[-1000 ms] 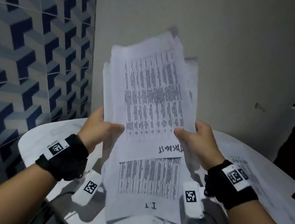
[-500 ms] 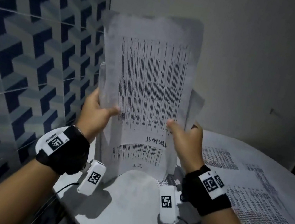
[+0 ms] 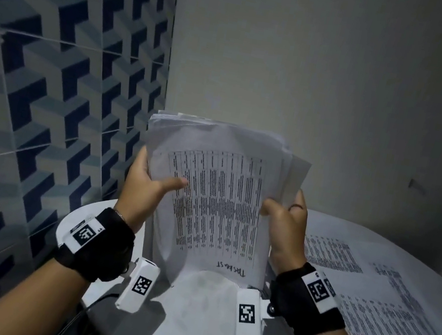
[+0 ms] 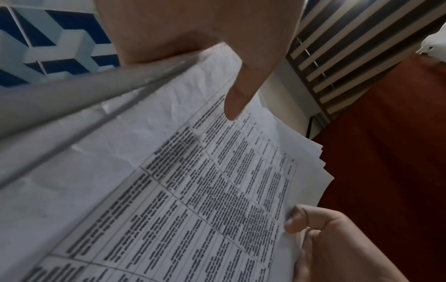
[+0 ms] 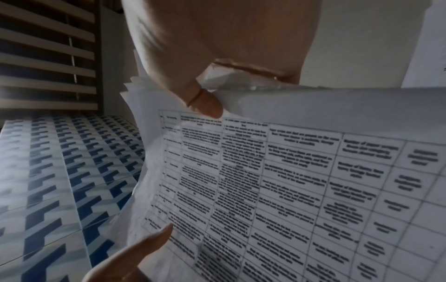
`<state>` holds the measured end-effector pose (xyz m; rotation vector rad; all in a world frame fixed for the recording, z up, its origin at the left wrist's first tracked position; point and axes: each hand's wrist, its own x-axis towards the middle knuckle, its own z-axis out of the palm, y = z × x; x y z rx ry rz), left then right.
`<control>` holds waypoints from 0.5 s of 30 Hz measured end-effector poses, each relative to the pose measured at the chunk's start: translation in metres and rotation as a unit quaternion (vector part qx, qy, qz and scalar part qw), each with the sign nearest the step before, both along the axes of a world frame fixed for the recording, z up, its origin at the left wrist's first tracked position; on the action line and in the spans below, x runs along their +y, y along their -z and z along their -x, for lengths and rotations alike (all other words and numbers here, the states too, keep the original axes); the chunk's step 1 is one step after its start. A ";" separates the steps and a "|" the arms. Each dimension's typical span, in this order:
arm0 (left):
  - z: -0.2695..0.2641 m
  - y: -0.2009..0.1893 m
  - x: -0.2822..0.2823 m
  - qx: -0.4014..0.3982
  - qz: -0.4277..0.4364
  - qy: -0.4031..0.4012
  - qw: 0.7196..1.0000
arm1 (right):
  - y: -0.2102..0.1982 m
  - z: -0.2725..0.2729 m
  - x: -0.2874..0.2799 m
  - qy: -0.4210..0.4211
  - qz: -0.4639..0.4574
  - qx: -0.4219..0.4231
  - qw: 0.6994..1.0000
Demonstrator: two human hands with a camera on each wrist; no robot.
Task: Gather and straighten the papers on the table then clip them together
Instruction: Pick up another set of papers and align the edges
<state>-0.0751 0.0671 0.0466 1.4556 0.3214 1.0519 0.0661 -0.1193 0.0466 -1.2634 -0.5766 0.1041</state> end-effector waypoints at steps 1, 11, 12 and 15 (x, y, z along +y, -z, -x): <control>0.000 -0.001 0.000 -0.001 -0.006 0.002 1.000 | 0.001 0.000 0.000 -0.004 0.005 0.000 1.000; -0.003 -0.001 -0.001 -0.042 -0.001 0.018 0.999 | -0.033 0.005 0.014 -0.022 -0.060 -0.034 0.997; -0.003 -0.001 -0.001 -0.046 -0.008 0.011 0.999 | -0.032 0.005 0.015 -0.023 -0.061 -0.040 0.997; -0.003 -0.001 -0.003 -0.033 -0.077 -0.018 0.996 | -0.015 0.003 0.015 -0.023 0.001 -0.039 0.999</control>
